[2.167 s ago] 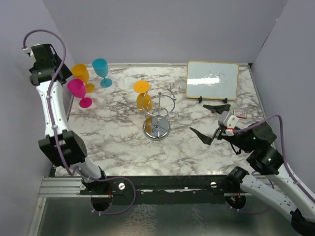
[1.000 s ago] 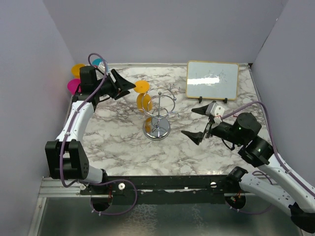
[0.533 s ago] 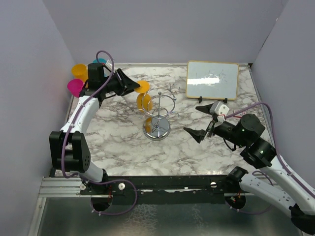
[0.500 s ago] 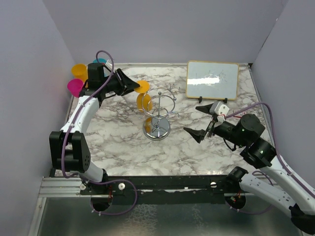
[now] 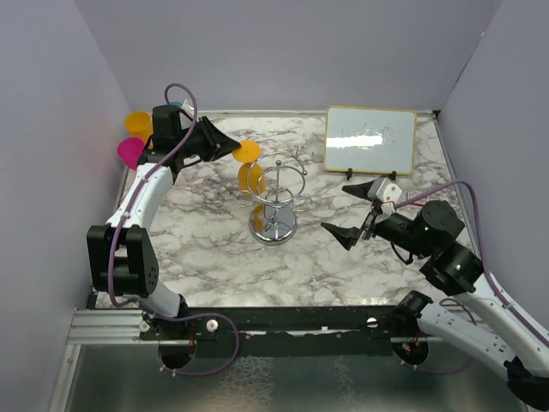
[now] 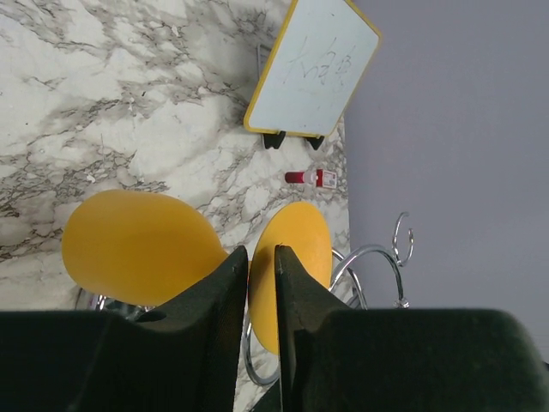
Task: Take the wine glass off the wine glass rack
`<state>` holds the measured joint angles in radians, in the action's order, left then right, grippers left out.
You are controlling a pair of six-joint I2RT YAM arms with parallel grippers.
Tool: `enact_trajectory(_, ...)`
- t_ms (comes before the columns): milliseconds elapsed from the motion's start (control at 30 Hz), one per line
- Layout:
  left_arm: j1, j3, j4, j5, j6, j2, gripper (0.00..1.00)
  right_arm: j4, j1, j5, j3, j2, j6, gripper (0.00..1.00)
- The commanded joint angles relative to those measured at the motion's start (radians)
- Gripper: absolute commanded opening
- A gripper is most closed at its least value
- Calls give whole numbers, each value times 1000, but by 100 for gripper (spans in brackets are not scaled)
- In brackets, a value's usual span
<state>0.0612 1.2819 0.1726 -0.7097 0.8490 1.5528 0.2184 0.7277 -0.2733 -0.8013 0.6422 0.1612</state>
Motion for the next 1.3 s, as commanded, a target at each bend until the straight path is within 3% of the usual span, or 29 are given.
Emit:
enact_trajectory(0, 9, 21, -20, -6, 7, 4, 20, 5, 7, 17, -18, 3, 0, 100)
enact_trajectory(367, 11, 23, -3, -14, 4, -7, 15, 8, 7, 13, -22, 15, 4, 100)
enact_trajectory(833, 11, 23, 13, -20, -1, -23, 19, 24, 7, 20, -17, 1, 4, 100)
enact_trajectory(1133, 9, 27, -5, -32, 43, -40, 1, 27, 7, 18, -16, -3, 2, 100)
enact_trajectory(1267, 8, 46, -6, -34, 65, -46, 0, 27, 7, 22, -15, -8, 3, 100)
